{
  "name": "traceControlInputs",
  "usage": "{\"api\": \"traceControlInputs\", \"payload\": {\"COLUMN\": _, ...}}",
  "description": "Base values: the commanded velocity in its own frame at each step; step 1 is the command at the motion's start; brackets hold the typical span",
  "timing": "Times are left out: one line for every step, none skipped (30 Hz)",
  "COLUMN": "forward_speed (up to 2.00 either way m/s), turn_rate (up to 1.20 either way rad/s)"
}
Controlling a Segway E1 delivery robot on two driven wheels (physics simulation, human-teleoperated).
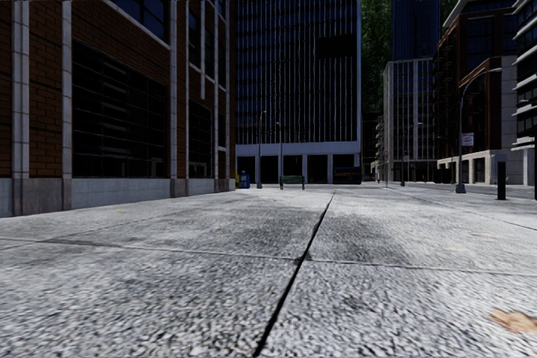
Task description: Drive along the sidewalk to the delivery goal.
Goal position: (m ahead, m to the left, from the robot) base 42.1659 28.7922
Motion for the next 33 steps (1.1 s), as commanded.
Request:
{"api": "traceControlInputs", "payload": {"forward_speed": 2.0, "turn_rate": 0.0}}
{"api": "traceControlInputs", "payload": {"forward_speed": 2.0, "turn_rate": 0.0}}
{"api": "traceControlInputs", "payload": {"forward_speed": 2.0, "turn_rate": 0.0}}
{"api": "traceControlInputs", "payload": {"forward_speed": 2.0, "turn_rate": 0.0}}
{"api": "traceControlInputs", "payload": {"forward_speed": 2.0, "turn_rate": 0.0}}
{"api": "traceControlInputs", "payload": {"forward_speed": 2.0, "turn_rate": 0.0}}
{"api": "traceControlInputs", "payload": {"forward_speed": 2.0, "turn_rate": 0.0}}
{"api": "traceControlInputs", "payload": {"forward_speed": 2.0, "turn_rate": 0.0}}
{"api": "traceControlInputs", "payload": {"forward_speed": 2.0, "turn_rate": 0.0}}
{"api": "traceControlInputs", "payload": {"forward_speed": 2.0, "turn_rate": 0.0}}
{"api": "traceControlInputs", "payload": {"forward_speed": 2.0, "turn_rate": 0.0}}
{"api": "traceControlInputs", "payload": {"forward_speed": 2.0, "turn_rate": 0.0}}
{"api": "traceControlInputs", "payload": {"forward_speed": 2.0, "turn_rate": 0.0}}
{"api": "traceControlInputs", "payload": {"forward_speed": 2.0, "turn_rate": 0.0}}
{"api": "traceControlInputs", "payload": {"forward_speed": 2.0, "turn_rate": 0.0}}
{"api": "traceControlInputs", "payload": {"forward_speed": 2.0, "turn_rate": 0.0}}
{"api": "traceControlInputs", "payload": {"forward_speed": 2.0, "turn_rate": 0.0}}
{"api": "traceControlInputs", "payload": {"forward_speed": 2.0, "turn_rate": 0.0}}
{"api": "traceControlInputs", "payload": {"forward_speed": 2.0, "turn_rate": 0.0}}
{"api": "traceControlInputs", "payload": {"forward_speed": 2.0, "turn_rate": 0.0}}
{"api": "traceControlInputs", "payload": {"forward_speed": 2.0, "turn_rate": 0.0}}
{"api": "traceControlInputs", "payload": {"forward_speed": 2.0, "turn_rate": 0.0}}
{"api": "traceControlInputs", "payload": {"forward_speed": 2.0, "turn_rate": 0.0}}
{"api": "traceControlInputs", "payload": {"forward_speed": 2.0, "turn_rate": 0.0}}
{"api": "traceControlInputs", "payload": {"forward_speed": 2.0, "turn_rate": 0.0}}
{"api": "traceControlInputs", "payload": {"forward_speed": 2.0, "turn_rate": 0.0}}
{"api": "traceControlInputs", "payload": {"forward_speed": 2.0, "turn_rate": 0.0}}
{"api": "traceControlInputs", "payload": {"forward_speed": 2.0, "turn_rate": 0.0}}
{"api": "traceControlInputs", "payload": {"forward_speed": 2.0, "turn_rate": 0.0}}
{"api": "traceControlInputs", "payload": {"forward_speed": 2.0, "turn_rate": 0.0}}
{"api": "traceControlInputs", "payload": {"forward_speed": 2.0, "turn_rate": 0.0}}
{"api": "traceControlInputs", "payload": {"forward_speed": 2.0, "turn_rate": 0.0}}
{"api": "traceControlInputs", "payload": {"forward_speed": 2.0, "turn_rate": 0.0}}
